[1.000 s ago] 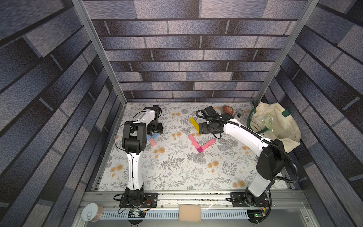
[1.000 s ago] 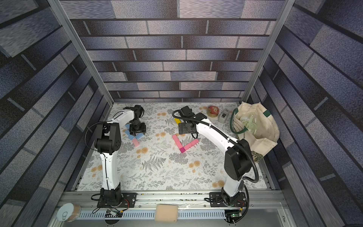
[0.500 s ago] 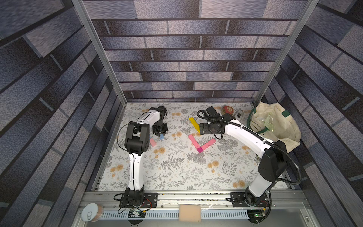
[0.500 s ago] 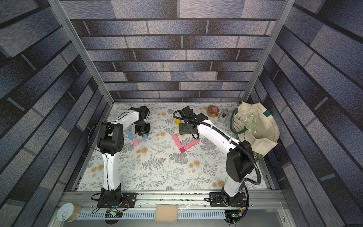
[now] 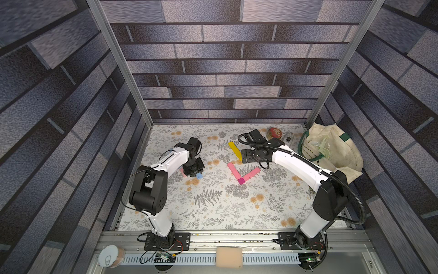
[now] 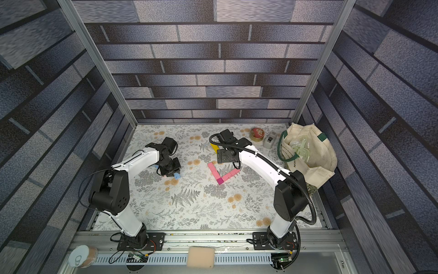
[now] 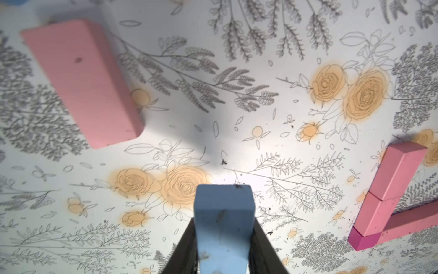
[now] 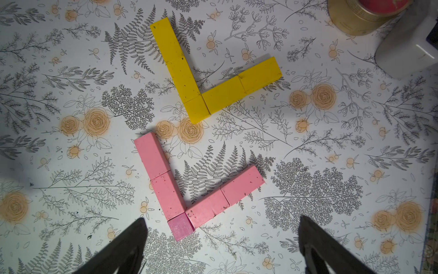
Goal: Assemble the letter v with building blocks
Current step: Pick up the building block from the center of the board, then assemble the building block at the center of the board.
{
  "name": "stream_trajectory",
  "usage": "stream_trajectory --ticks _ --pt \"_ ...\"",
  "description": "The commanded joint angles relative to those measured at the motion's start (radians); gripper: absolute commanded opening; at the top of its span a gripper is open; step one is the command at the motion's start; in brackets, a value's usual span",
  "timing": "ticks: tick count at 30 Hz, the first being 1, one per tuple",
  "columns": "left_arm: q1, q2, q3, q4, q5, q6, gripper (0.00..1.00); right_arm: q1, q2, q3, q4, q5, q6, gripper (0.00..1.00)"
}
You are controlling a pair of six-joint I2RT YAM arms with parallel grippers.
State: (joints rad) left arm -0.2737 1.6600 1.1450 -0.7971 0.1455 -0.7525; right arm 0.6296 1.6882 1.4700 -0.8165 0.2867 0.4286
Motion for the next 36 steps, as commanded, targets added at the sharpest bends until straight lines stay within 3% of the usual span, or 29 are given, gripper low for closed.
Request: stream_trajectory --ticks 1,15,36 --pt "0.008 -0.021 -0.093 0.073 -0.058 -0.096 0.25 -0.007 0.005 0.017 0.017 -0.018 -0.009 1.00" --pt "0.091 0.039 -0.145 0.090 -0.120 -0.075 0.28 -0.006 -0.054 -0.075 0.061 -0.013 -0.001 1.00" --pt "0.073 0.095 -0.143 0.114 -0.109 -0.079 0.36 -0.013 -0.056 -0.099 0.087 0.011 -0.020 1.00"
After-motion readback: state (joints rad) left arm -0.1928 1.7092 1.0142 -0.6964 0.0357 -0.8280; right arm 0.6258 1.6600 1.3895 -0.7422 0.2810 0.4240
